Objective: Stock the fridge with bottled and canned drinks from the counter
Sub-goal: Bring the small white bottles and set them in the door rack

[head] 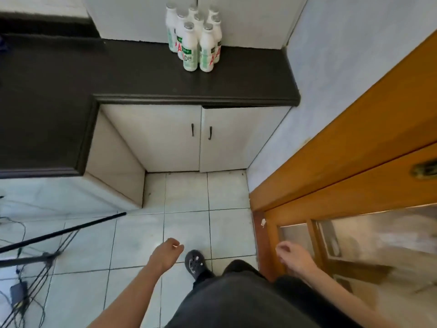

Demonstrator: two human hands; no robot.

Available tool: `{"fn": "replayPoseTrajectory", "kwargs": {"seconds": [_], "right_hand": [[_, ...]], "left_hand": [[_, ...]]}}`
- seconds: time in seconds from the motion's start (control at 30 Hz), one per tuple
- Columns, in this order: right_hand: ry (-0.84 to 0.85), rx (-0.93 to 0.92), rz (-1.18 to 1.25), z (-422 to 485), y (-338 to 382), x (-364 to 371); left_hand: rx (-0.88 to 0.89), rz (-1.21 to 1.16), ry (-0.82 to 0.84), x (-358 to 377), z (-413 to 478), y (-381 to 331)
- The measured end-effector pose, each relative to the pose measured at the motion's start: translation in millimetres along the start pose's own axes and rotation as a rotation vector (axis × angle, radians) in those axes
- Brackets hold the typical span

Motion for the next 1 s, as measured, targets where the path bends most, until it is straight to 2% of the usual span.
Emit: {"fn": "replayPoseTrajectory", "kwargs": {"seconds": [0.17, 0.37, 0.5, 0.6, 0.8, 1.0], "right_hand": [[0.021, -0.001, 0.061, 39, 34, -9], [0.049, -0.064, 0.124, 118, 105, -49], [-0.006, -0.249, 0.036, 171, 185, -102], [-0.103, -0.429, 0.122, 186, 260, -150], [-0.34, -0.847, 0.262, 189, 405, -220], [-0.342, -0.979, 0.342, 190, 479, -249]], "left_hand": [[-0.005, 0.06, -0.04, -54, 46, -42], [-0.057, -0.1, -0.082, -71, 88, -73], [-0.122, -0.162, -0.142, -92, 112, -110], [-0.127, -0.114, -0.326, -138, 125, -162], [0.212, -0.403, -0.741, -237, 139, -287], [0.46, -0.537, -0.808, -286, 148, -370]]}}
Point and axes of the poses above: each hand's wrist, its own z-axis towards the middle knuckle, its own x-axis out of the palm, y = z × x, the point moved 3 cm from there along z, towards the middle knuckle, and after that the axes turned 3 degrees about x, right-handed, at the moved point
